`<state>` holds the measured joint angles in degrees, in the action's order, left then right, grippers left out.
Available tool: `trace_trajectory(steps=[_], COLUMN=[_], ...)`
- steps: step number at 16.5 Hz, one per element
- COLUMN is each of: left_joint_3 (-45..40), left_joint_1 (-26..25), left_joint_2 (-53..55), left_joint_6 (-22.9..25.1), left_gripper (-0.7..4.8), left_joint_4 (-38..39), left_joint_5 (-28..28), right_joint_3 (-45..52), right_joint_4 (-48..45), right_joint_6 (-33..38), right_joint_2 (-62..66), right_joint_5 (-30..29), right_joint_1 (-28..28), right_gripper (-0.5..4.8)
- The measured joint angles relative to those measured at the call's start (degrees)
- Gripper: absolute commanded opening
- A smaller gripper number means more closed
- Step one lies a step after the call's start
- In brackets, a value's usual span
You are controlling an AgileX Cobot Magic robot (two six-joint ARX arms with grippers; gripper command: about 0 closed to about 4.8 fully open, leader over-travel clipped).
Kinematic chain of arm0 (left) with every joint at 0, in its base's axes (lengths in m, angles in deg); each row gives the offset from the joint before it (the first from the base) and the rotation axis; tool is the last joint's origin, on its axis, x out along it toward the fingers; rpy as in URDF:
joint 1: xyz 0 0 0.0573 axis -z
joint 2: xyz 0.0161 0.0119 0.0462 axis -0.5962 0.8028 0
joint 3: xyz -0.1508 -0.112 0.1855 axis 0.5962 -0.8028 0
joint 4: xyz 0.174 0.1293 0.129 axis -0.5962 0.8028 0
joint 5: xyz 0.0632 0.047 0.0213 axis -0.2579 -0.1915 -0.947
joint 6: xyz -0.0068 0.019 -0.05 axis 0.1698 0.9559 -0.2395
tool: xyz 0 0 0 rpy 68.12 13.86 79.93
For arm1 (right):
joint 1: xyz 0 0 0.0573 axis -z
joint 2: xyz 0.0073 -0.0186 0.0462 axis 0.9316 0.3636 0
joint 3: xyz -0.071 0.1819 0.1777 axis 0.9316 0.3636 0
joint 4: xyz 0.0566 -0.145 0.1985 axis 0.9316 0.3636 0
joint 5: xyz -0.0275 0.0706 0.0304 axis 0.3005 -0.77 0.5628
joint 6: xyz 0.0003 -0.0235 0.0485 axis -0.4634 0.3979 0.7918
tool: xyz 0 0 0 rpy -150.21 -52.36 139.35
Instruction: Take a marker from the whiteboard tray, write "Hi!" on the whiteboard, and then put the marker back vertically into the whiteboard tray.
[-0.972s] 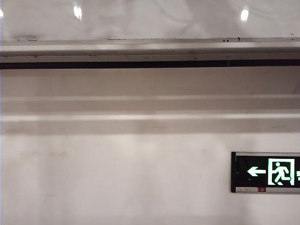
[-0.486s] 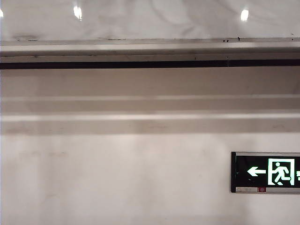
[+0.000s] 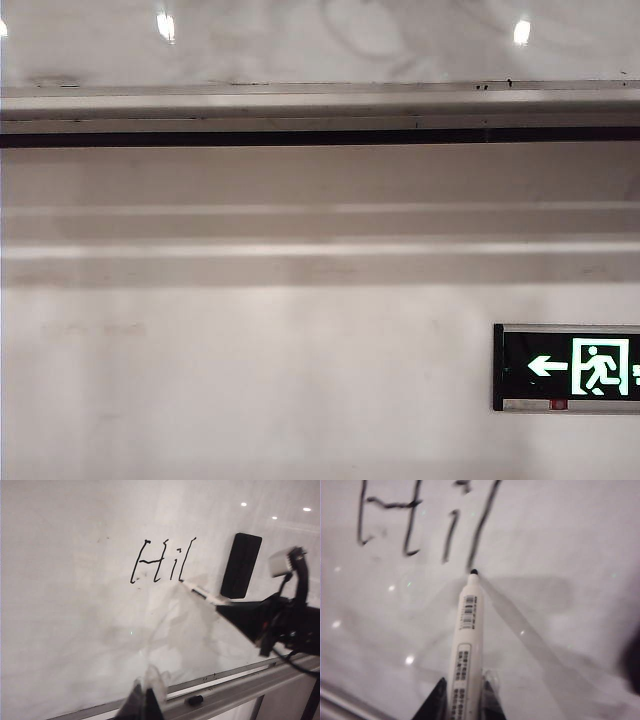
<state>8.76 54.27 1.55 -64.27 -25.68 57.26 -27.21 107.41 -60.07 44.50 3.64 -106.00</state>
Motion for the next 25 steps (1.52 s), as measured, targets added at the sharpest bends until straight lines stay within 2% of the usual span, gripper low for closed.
trace_trajectory(steps=[4, 10, 25], left_joint_3=[0.0, 0.0, 0.0], left_joint_1=[0.0, 0.0, 0.0], left_joint_2=[0.0, 0.0, 0.0], left_joint_6=[0.0, 0.0, 0.0], left_gripper=[-0.05, -0.05, -0.05], left_joint_4=[0.0, 0.0, 0.0], left_joint_5=[0.0, 0.0, 0.0], right_joint_3=[-0.3, 0.2, 0.2], right_joint_4=[-0.9, 2.4, 2.2], right_joint_6=[0.1, 0.1, 0.1], right_joint_2=[-2.4, -0.9, 0.4], right_joint_5=[0.4, 0.4, 1.7], right_joint_1=[-2.0, -1.9, -0.6], right_gripper=[-0.02, -0.02, -0.02])
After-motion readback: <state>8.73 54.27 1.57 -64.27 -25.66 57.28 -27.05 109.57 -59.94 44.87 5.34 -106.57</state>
